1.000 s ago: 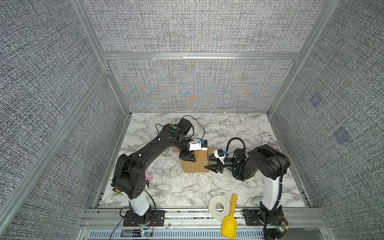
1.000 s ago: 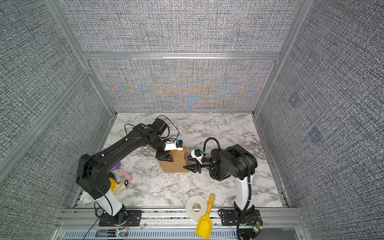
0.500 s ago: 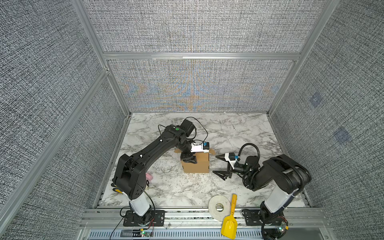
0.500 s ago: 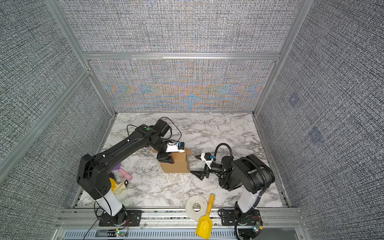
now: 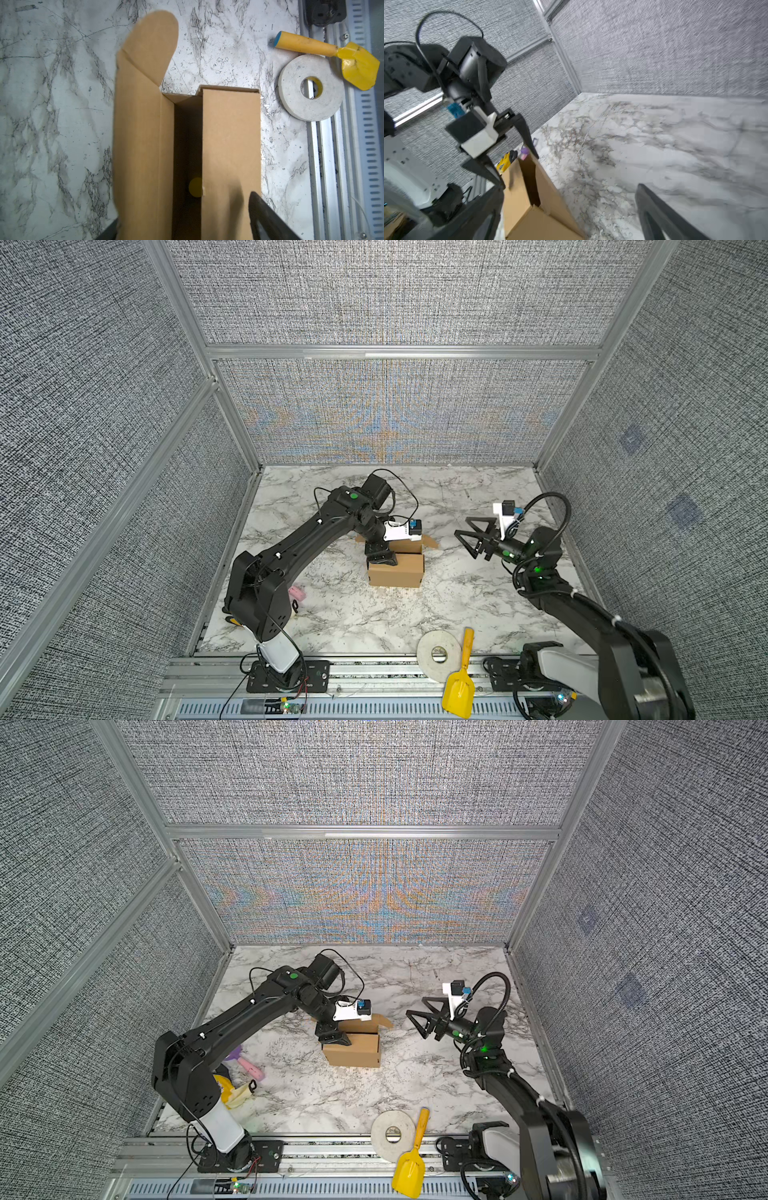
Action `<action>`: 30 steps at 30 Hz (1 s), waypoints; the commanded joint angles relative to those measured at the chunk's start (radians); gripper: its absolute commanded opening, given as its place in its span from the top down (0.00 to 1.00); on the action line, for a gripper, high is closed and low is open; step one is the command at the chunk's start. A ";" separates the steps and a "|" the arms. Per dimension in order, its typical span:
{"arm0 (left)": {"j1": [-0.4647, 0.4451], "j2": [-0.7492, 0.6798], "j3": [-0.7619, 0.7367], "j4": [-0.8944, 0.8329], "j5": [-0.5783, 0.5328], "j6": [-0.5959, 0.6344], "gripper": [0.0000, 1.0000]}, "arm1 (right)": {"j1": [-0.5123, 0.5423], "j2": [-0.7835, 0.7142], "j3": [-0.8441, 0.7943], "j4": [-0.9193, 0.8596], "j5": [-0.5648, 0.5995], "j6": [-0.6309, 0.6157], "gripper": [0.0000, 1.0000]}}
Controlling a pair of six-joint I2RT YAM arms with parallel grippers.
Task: Fold the paper box
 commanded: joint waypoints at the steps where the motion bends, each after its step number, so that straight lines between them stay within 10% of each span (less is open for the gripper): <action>1: -0.001 -0.002 -0.009 -0.003 0.010 0.001 0.26 | -0.001 -0.097 0.059 -0.372 0.175 -0.118 0.01; 7: -0.001 0.022 -0.022 -0.004 0.008 0.001 0.35 | 0.020 -0.149 0.141 -0.513 0.112 -0.160 0.01; 16: 0.000 0.022 -0.021 0.005 -0.026 -0.039 0.40 | 0.343 -0.296 0.087 -0.670 0.469 -0.458 0.04; 30: 0.001 0.033 -0.017 0.013 -0.051 -0.061 0.50 | 0.347 0.012 0.281 -0.772 0.599 -0.390 0.26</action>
